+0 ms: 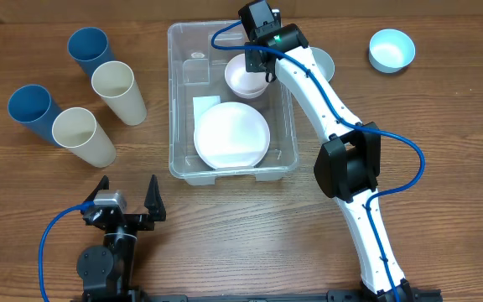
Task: Pack container
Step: 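Carry the pink bowl into the bin's upper corner and release, then grasp the grey bowl rim with the right gripper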
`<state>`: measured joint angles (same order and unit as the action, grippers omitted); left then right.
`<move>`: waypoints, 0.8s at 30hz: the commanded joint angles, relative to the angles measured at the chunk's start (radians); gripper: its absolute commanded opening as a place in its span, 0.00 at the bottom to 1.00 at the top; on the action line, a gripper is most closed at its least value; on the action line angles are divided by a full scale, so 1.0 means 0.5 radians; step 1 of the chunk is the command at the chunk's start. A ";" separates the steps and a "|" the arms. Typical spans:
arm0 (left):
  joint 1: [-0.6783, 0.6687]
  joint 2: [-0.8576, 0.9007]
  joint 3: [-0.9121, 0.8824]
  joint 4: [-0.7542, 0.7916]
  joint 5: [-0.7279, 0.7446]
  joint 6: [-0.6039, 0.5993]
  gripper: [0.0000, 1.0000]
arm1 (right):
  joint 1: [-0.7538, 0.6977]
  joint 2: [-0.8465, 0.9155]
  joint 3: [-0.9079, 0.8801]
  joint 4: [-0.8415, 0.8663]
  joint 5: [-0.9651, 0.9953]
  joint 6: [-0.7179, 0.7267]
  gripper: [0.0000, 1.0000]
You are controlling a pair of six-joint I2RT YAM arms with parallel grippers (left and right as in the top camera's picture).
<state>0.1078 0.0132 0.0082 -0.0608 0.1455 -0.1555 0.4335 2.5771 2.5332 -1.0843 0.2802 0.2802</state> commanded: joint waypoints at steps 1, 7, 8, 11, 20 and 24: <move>0.020 -0.017 -0.006 -0.005 0.002 -0.018 1.00 | 0.006 0.001 0.012 0.013 0.029 -0.011 0.28; 0.020 -0.017 -0.006 -0.005 0.002 -0.018 1.00 | 0.066 -0.137 0.253 -0.127 -0.094 -0.054 0.34; 0.020 -0.017 -0.006 -0.005 0.002 -0.018 1.00 | 0.079 -0.181 0.298 -0.156 -0.094 -0.053 0.38; 0.020 -0.017 -0.006 -0.005 0.002 -0.018 1.00 | 0.081 -0.365 0.420 -0.263 -0.066 0.029 0.45; 0.020 -0.017 -0.006 -0.005 0.002 -0.018 1.00 | -0.569 -0.426 0.198 -0.492 -0.251 0.512 0.68; 0.020 -0.017 -0.006 -0.005 0.002 -0.018 1.00 | -0.715 -0.380 -0.146 -0.355 -0.410 0.511 0.71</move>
<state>0.1078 0.0132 0.0082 -0.0608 0.1455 -0.1555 0.0772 2.3569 2.5610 -1.3003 0.1612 0.5133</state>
